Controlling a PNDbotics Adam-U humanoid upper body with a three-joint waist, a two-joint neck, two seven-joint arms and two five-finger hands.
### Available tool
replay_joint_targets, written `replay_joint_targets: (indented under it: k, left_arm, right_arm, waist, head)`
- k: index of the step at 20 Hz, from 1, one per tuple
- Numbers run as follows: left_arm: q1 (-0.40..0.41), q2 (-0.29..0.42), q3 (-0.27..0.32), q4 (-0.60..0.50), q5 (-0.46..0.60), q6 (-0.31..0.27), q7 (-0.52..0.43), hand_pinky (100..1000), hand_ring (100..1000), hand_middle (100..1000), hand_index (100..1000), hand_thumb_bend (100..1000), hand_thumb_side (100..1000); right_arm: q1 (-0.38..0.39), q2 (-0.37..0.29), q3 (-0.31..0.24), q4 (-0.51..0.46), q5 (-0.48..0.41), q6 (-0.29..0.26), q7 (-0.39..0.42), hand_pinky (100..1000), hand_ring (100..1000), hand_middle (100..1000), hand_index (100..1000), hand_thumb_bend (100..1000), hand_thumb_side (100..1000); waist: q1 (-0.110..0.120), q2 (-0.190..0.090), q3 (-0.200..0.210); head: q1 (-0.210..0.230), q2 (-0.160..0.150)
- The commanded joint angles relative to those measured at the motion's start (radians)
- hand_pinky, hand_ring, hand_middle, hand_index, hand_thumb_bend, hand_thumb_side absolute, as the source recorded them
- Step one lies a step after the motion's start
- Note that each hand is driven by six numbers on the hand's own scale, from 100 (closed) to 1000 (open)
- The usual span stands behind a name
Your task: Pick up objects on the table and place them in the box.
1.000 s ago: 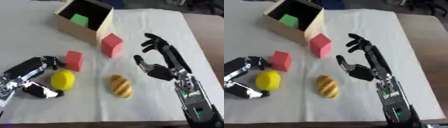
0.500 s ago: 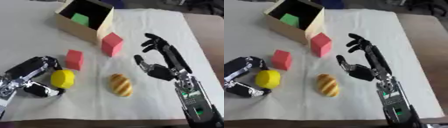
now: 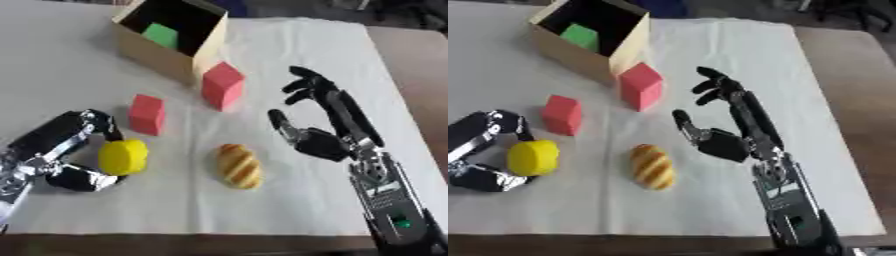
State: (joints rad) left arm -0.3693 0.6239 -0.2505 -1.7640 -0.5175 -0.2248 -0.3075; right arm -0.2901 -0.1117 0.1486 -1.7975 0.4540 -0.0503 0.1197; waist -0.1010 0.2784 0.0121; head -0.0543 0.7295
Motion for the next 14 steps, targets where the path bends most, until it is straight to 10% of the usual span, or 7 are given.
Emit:
replay_joint_targets:
  k: [1,14]
  left_arm:
    - [-0.033,0.087,0.023,-0.076,0.094,0.025,-0.009,759,577,503,583,442,166]
    - [-0.268,0.231,0.058,-0.042,0.25,0.113,0.026,754,589,521,610,490,144]
  right_arm:
    - [-0.008,-0.014,-0.005,-0.013,-0.005,0.0,-0.004,840,653,678,925,331,391]
    - [-0.002,-0.013,0.003,-0.008,-0.009,-0.005,0.005,840,653,678,925,332,391]
  waist:
    - [0.015,-0.008,-0.003]
    - [0.015,-0.018,-0.019]
  head:
    - [-0.001,0.0]
    - [0.01,0.008]
